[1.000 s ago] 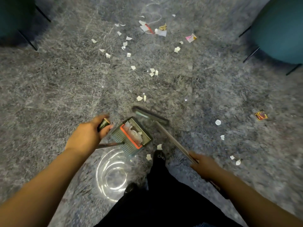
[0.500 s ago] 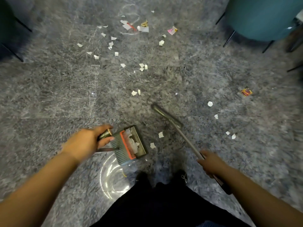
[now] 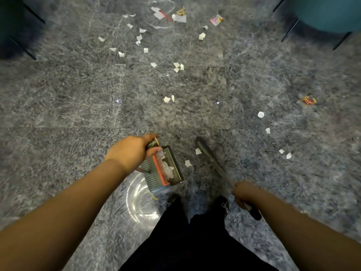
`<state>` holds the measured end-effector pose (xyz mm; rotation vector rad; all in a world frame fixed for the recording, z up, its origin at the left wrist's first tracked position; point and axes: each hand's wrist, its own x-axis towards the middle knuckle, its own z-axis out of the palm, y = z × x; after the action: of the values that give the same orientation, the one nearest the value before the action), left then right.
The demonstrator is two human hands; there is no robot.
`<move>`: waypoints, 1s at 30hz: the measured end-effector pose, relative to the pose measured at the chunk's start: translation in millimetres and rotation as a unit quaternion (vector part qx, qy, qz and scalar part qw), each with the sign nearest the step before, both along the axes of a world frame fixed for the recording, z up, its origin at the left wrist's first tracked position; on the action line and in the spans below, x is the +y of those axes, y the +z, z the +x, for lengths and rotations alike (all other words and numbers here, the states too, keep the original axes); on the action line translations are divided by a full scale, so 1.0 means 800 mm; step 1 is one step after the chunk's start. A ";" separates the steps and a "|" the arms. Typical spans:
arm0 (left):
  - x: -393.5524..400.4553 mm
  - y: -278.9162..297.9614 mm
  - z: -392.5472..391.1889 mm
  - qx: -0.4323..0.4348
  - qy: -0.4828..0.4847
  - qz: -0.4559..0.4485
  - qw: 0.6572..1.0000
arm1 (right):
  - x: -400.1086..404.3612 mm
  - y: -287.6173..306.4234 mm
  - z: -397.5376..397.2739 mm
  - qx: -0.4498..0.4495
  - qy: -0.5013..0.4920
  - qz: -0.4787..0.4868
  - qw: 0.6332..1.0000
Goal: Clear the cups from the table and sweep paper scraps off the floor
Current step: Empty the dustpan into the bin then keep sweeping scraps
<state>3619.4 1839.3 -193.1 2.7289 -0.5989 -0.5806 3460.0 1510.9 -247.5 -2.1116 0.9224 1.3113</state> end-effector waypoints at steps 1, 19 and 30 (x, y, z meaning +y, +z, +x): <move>0.001 -0.002 -0.001 -0.002 -0.003 0.000 1.000 | 0.009 -0.001 -0.002 0.004 0.002 0.013 1.000; 0.011 0.011 -0.028 -0.005 -0.003 0.008 1.000 | 0.093 -0.003 -0.003 0.051 -0.300 0.245 0.920; 0.007 0.016 -0.027 -0.005 0.001 0.037 0.999 | 0.058 0.021 -0.005 -0.012 -0.328 0.194 0.925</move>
<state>3597.8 1844.8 -180.1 2.8030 -0.5869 -0.6003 3455.9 1557.1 -230.8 -1.3391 1.1176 1.0016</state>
